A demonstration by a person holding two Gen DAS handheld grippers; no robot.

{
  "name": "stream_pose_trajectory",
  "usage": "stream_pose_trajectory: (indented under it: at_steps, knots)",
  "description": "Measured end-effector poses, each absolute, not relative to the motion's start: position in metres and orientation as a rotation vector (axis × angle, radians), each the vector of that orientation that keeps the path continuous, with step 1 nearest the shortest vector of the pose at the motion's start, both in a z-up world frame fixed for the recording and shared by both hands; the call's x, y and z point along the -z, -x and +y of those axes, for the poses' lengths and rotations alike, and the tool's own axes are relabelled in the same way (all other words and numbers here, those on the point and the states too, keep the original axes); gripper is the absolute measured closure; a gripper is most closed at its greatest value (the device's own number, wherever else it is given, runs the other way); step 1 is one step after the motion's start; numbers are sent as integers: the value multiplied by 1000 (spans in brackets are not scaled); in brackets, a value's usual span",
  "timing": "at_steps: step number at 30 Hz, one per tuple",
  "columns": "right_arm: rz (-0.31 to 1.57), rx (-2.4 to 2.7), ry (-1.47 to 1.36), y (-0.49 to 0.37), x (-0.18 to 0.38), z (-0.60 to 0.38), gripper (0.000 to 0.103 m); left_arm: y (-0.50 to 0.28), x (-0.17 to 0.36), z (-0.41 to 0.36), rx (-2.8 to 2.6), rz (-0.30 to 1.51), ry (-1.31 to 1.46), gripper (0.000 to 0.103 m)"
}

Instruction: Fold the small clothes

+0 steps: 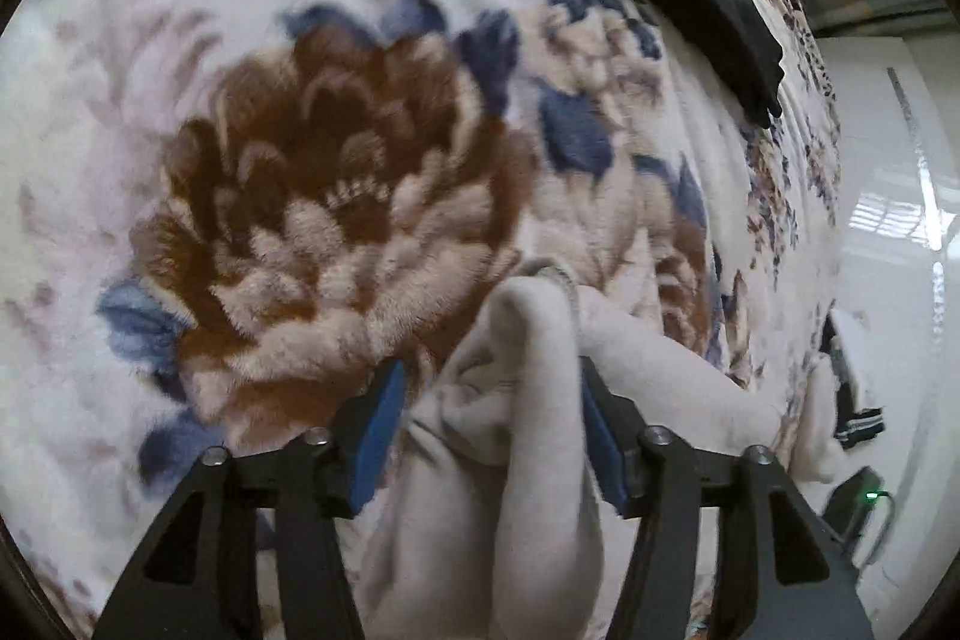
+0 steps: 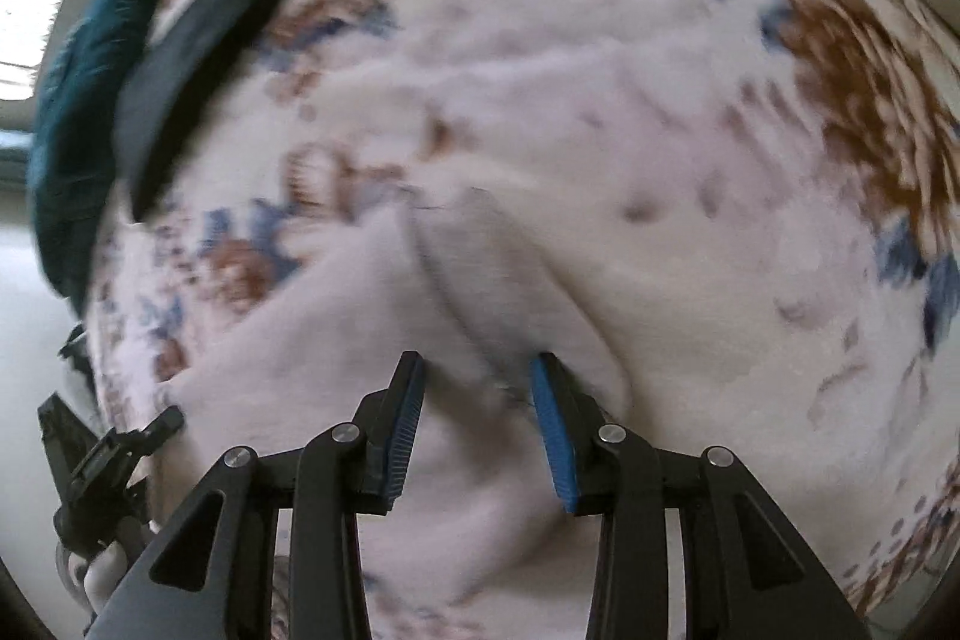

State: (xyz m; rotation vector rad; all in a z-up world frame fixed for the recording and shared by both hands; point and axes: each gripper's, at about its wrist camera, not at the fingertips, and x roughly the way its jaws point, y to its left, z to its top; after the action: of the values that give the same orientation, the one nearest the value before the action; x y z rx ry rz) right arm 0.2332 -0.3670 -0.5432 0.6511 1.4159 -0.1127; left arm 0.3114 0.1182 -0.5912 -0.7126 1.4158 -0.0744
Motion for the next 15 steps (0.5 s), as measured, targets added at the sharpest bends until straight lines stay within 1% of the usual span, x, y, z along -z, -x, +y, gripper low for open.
stream_pose_trajectory:
  at_steps: [3, 4, 7, 8, 10, 11, 12, 15]
  knots:
    - [1448, 126, -674, -231, 558, -371, 64, -308, 588, 125, 120, 1409, 760, 47]
    - [1457, 117, -677, -231, 560, -371, 64, -306, 581, 126, 140, 1400, 759, 48]
    - [1462, 71, -689, -234, 548, -372, 63, -297, 558, 132, 196, 1362, 773, 48]
    - [1457, 51, -700, -233, 544, -373, 61, -293, 552, 135, 205, 1348, 788, 41]
    - [1441, 21, -703, -231, 534, -378, 42, -284, 552, 140, 254, 1315, 854, 34]
    - [1434, 5, -703, -229, 532, -381, 39, -281, 556, 139, 275, 1316, 876, 31]
    - [1430, -4, -703, -228, 533, -384, 36, -277, 565, 136, 283, 1338, 877, 31]
    - [1466, -28, -738, -223, 555, -390, 36, -273, 588, 134, 222, 1405, 820, 31]
